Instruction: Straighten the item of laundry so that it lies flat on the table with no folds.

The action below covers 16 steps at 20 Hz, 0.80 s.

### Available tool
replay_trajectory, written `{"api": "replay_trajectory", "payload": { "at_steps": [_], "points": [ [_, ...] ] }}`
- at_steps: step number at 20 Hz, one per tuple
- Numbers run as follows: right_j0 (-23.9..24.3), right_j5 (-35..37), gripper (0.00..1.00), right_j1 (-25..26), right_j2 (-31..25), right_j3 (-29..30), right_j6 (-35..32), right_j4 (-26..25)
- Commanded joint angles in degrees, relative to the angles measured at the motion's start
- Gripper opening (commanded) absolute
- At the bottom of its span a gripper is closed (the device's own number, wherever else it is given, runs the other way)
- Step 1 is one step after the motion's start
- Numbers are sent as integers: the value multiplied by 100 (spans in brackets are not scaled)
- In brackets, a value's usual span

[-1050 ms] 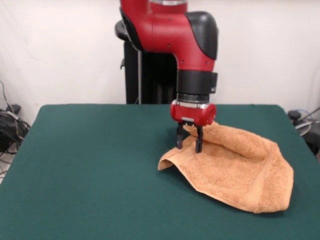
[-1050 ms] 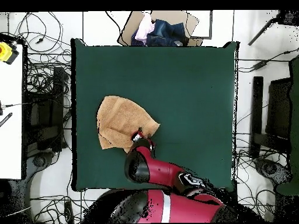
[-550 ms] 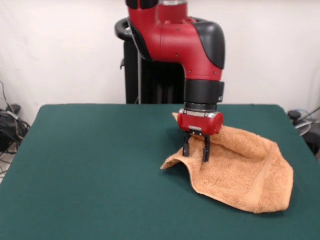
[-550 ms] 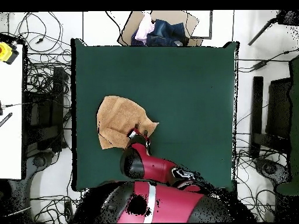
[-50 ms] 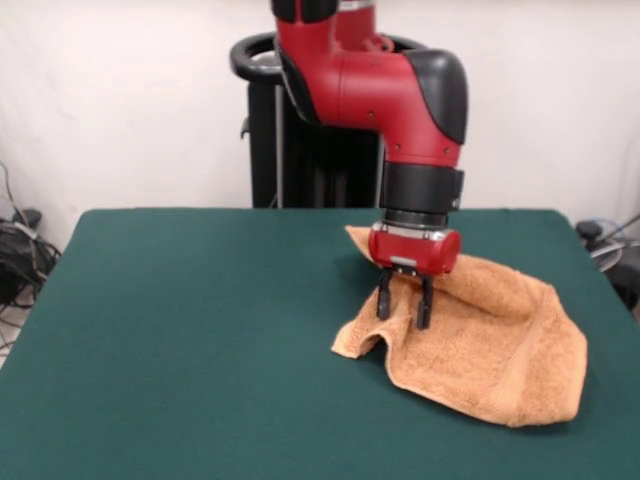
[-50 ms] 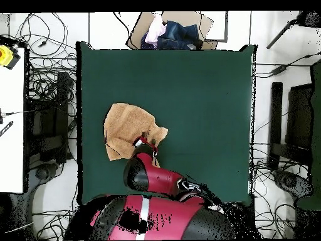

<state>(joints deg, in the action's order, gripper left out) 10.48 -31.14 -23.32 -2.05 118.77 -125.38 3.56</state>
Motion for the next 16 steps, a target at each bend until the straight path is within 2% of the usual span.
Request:
{"api": "replay_trajectory", "payload": {
  "at_steps": [1, 3, 4, 12, 16],
  "points": [
    [-368, -204, 100, 191, 342, -582, -787, 750],
    [-501, -223, 100, 222, 461, -591, -744, 904],
    [-582, -229, 0, 243, 547, -613, -723, 947],
    [-812, -69, 0, 297, 738, -664, -660, 1086],
    [-671, -172, 0, 354, 723, -694, -737, 822]
  ]
}}
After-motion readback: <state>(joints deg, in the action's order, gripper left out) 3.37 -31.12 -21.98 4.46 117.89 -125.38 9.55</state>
